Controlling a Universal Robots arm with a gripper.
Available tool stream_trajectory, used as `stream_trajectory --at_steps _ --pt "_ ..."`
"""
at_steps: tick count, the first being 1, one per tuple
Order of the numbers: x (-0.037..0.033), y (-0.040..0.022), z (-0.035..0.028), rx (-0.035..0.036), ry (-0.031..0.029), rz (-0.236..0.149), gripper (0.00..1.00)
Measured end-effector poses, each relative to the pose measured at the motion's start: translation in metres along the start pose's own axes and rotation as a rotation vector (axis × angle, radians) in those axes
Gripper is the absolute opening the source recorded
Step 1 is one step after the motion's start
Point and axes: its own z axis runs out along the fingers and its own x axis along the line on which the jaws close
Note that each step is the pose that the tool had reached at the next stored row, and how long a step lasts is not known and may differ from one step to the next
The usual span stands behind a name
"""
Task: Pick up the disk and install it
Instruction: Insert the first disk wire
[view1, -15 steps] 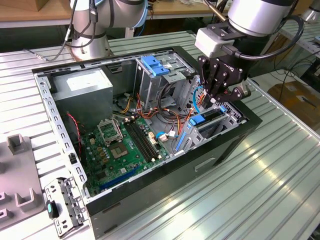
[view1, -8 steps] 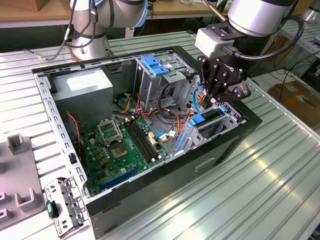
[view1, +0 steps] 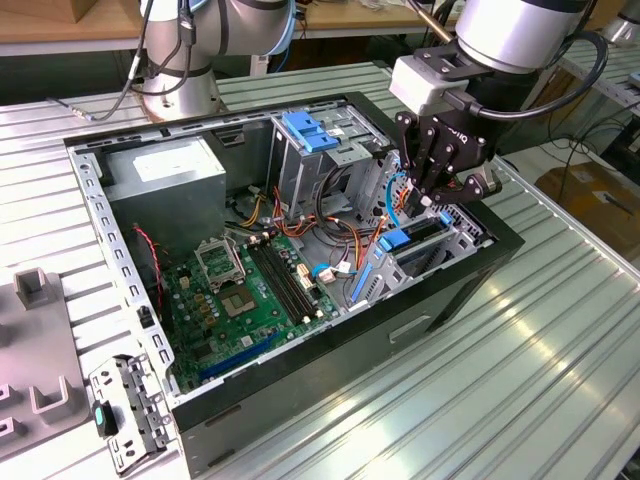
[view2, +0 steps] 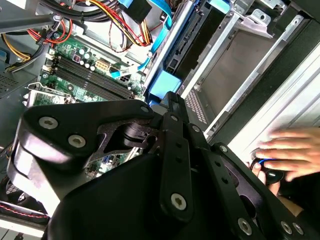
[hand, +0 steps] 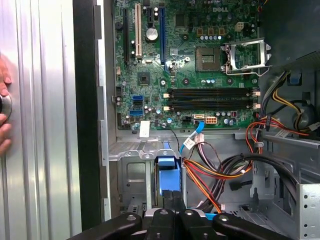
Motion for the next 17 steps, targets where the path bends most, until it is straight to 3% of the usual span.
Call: stream_trajectory --at_steps 4,7,10,14,17 --pt "-0.0002 -0.0075 0.0008 -0.0004 0.0012 0.000 0.11" --pt "-0.0007 -0.0193 0.0019 -0.0009 0.0018 -0.014 0.11" --pt "-0.0005 -0.0197 -0.0006 -0.0016 0.0010 -0.061 0.11" --pt "-0.0005 -0.0208 -0.0065 -0.0026 -0.0004 -0.079 0.11" --pt "-0.0009 -0.0283 -0.0063 -0.0027 -0.0006 -0.092 0.11"
